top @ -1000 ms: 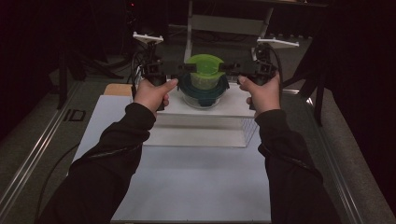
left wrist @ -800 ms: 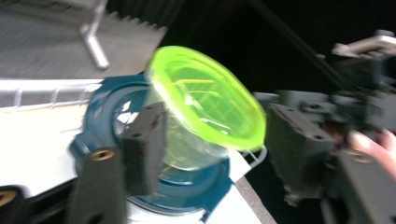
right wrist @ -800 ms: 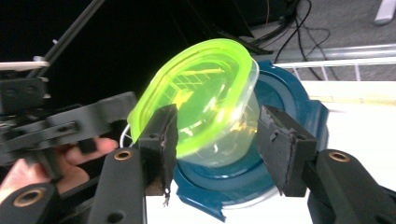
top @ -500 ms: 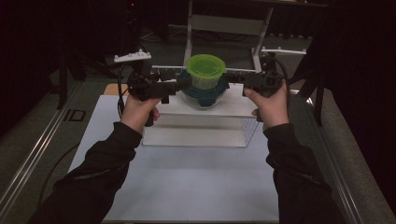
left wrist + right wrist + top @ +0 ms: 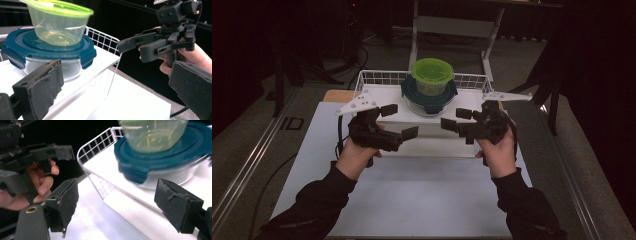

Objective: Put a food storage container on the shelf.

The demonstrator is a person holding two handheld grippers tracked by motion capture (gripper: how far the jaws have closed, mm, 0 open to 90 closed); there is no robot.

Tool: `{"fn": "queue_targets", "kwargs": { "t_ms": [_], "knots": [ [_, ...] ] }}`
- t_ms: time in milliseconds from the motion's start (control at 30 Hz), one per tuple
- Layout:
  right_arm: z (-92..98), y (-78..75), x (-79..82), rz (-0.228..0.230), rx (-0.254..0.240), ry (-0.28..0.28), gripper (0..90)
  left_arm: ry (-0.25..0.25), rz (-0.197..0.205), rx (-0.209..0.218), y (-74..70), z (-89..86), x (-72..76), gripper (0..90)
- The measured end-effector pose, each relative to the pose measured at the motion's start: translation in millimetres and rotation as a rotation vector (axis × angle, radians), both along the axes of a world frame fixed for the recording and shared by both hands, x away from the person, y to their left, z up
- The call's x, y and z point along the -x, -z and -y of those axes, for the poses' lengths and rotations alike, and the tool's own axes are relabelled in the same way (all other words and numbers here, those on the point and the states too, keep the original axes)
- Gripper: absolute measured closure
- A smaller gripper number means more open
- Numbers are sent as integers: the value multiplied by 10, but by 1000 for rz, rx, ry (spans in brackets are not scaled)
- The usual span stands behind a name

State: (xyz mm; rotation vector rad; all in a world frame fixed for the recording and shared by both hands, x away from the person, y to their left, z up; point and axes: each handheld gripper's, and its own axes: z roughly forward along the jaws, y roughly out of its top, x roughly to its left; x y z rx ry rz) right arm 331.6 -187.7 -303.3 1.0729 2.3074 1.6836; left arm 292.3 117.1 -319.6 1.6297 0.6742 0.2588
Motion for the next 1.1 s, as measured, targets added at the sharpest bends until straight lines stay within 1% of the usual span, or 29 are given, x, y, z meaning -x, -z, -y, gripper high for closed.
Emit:
{"fn": "queue_targets", "kwargs": {
  "t_ms": [33, 67, 100, 133, 167, 200, 233, 267, 300, 333, 367, 400, 433, 500, 533, 567, 600, 633, 700, 733, 767, 800, 833, 900, 933, 1000, 1033, 1067, 1100],
  "knots": [
    [-6, 38, 27, 9, 10, -4, 185, 2, 10, -12, 51, 5, 58, 0],
    [-14, 116, 81, 26, 26, -4, 186, 9, 17, -13, 79, 10, 89, 0],
    [-17, 156, 105, 30, 24, -10, 185, 20, 23, -28, 125, 26, 135, 0],
    [-17, 156, 105, 30, 24, -10, 185, 20, 23, -28, 125, 26, 135, 0],
    [-21, 223, 146, 35, 28, -19, 185, 39, 28, -51, 191, 55, 200, 0],
    [-24, 362, 240, 63, 50, -22, 185, 59, 28, -64, 262, 92, 271, 0],
    [-19, 412, 273, 71, 48, -22, 185, 59, 28, -64, 262, 92, 271, 0],
    [-16, 460, 302, 75, 51, -26, 185, 73, 43, -74, 328, 121, 341, 0],
    [-16, 460, 302, 75, 51, -26, 185, 73, 43, -74, 328, 121, 341, 0],
    [-4, 558, 363, 91, 51, -29, 185, 92, 45, -87, 398, 149, 392, 0],
    [-4, 558, 363, 91, 51, -29, 185, 92, 45, -87, 398, 149, 392, 0],
    [5, 656, 419, 94, 60, -31, 186, 111, 33, -91, 475, 176, 436, 0],
    [5, 656, 419, 94, 60, -31, 186, 111, 33, -91, 475, 176, 436, 0],
    [21, 766, 472, 89, 71, -35, 185, 129, 28, -96, 550, 195, 485, 0],
    [49, 850, 516, 82, 66, -33, 185, 137, 24, -100, 629, 217, 535, 0],
    [49, 850, 516, 82, 66, -33, 185, 137, 24, -100, 629, 217, 535, 0],
    [89, 945, 568, 72, 48, -30, 186, 142, 21, -102, 669, 227, 558, 0],
    [89, 945, 568, 72, 48, -30, 186, 149, 17, -107, 706, 241, 580, 0],
    [119, 1042, 616, 61, 47, -23, 186, 156, 26, -115, 775, 261, 624, 0],
    [152, 1134, 654, 52, 40, -20, 187, 164, 28, -120, 843, 281, 666, 0],
    [152, 1134, 654, 52, 40, -20, 187, 164, 28, -120, 843, 281, 666, 0],
    [180, 1216, 681, 39, 36, -16, 187, 180, 21, -124, 909, 301, 696, 0],
    [180, 1216, 681, 39, 36, -16, 187, 180, 21, -124, 909, 301, 696, 0],
    [200, 1272, 694, 27, 38, -13, 187, 191, 22, -136, 957, 320, 718, 0],
    [214, 1302, 706, 30, 41, -15, 188, 199, 28, -135, 985, 333, 738, 0],
    [222, 1315, 713, 31, 47, -9, 188, 200, 31, -132, 998, 341, 747, 0],
    [222, 1315, 713, 31, 47, -9, 188, 203, 31, -126, 1013, 349, 756, 0],
    [224, 1329, 720, 39, 52, -6, 188, 211, 28, -129, 1046, 367, 767, 0],
    [224, 1329, 720, 39, 52, -6, 188, 211, 28, -129, 1046, 367, 767, 0]
  ]
}}
